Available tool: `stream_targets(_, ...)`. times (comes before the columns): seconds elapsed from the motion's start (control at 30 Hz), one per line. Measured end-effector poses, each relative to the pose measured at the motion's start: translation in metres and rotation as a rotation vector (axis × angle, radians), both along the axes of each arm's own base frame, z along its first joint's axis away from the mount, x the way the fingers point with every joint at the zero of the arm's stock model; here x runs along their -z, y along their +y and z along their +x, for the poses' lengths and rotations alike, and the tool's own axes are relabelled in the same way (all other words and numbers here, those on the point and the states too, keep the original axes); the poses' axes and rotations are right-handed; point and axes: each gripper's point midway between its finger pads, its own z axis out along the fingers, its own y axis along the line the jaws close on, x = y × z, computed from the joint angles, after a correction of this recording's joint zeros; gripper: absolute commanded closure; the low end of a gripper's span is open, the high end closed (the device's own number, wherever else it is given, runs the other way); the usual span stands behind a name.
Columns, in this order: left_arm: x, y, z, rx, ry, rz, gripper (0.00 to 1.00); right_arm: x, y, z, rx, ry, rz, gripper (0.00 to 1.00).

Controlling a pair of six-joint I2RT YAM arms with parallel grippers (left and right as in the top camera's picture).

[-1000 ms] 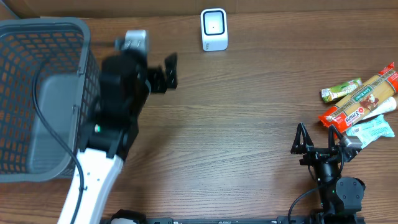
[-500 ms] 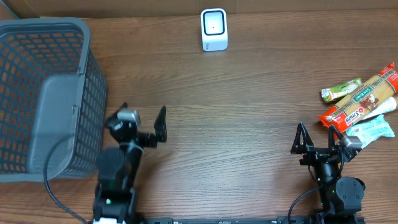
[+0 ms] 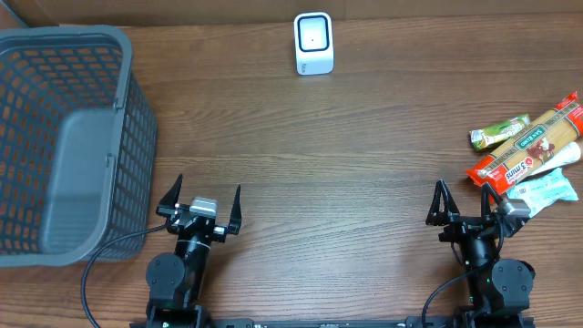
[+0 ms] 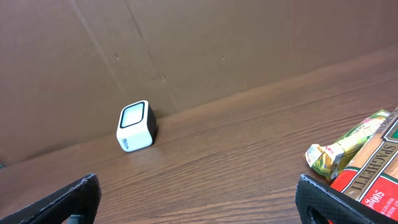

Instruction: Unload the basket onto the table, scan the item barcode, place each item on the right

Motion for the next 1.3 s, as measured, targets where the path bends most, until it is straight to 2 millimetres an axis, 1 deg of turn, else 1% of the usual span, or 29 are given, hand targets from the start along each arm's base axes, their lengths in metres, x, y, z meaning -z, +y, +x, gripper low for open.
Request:
stream_targets(0.1, 0.01, 0.004, -0.002, -0.013, 0.032, 0.012, 0.0, 0.0, 0.0, 0.0, 0.0, 0.001, 0.001, 0.0)
stream_targets(0.23, 0.016, 0.008, -0.005, -0.019, 0.056, 0.013, 0.0, 0.0, 0.0, 0.0, 0.0, 0.0, 0.0, 0.0)
stream_targets(0.47, 0.034, 0.007, -0.012, -0.014, 0.128, 0.012, 0.0, 0.0, 0.0, 0.0, 0.0, 0.001, 0.0, 0.0)
stream_targets(0.7, 0.008, 0.008, -0.015, -0.015, 0.014, 0.011, 0.0, 0.0, 0.0, 0.0, 0.0, 0.001, 0.0, 0.0)
stream_targets(1.3, 0.008, 0.008, -0.016, -0.015, 0.014, 0.011, 0.0, 0.0, 0.0, 0.0, 0.0, 0.0, 0.0, 0.0)
